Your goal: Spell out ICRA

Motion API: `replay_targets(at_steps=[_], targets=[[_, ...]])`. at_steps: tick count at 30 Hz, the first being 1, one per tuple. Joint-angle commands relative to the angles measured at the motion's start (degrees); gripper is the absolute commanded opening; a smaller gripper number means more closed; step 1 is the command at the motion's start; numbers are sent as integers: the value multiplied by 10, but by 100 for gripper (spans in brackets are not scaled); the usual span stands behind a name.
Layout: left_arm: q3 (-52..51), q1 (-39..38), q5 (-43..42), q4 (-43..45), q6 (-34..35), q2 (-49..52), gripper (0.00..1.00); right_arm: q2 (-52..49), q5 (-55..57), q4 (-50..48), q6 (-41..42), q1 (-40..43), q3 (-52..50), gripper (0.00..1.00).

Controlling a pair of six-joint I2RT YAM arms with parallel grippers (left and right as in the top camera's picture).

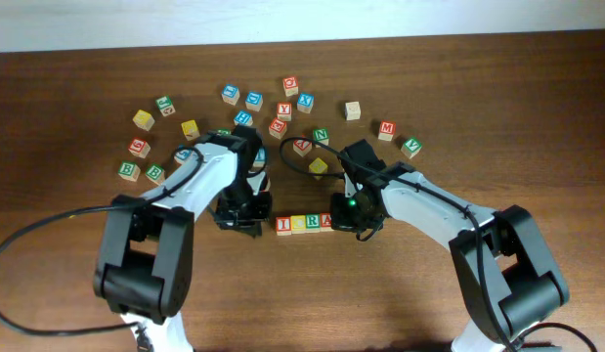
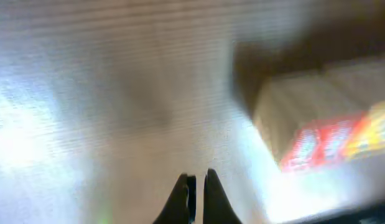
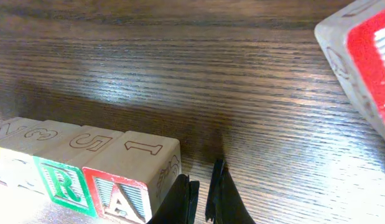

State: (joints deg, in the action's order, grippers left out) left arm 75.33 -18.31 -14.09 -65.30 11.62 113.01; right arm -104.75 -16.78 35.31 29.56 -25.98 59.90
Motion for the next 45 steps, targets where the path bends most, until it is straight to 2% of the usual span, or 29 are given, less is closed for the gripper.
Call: replay_targets(at_steps=[1,5,7,11,14,19,22,28,30,37,45], targets=[[8,-10,-44,-36,-12,-43,0,-11,24,10,-2,-6,-4,4],[3,-22,-44,-40,-10,-43,0,-8,62,97,-12,-6,52,4],[3,-22,-44,-42,-10,-43,0,-8,106,175,-13,-6,113,4],[2,-34,-43,-38,12,-43,0,-7,113,276,-24,-6,205,4],[-8,-61,-42,-23,46,-43,0,-7,115,308,-43,4,246,4],[-13,-92,-33,16,68,-43,0,-7,108,352,-83,79,266,4],[-13,-110,28,24,105,-43,0,-7,107,365,-104,118,266,4],[-13,-167,85,36,148,-47,0,-7,95,373,-134,166,266,4],[-13,-188,136,36,177,-48,0,-7,96,376,-144,167,266,4],[-13,-194,171,41,207,-50,0,-7,96,376,-144,167,266,4],[-13,-194,170,53,210,-50,0,-7,95,379,-144,167,266,4]])
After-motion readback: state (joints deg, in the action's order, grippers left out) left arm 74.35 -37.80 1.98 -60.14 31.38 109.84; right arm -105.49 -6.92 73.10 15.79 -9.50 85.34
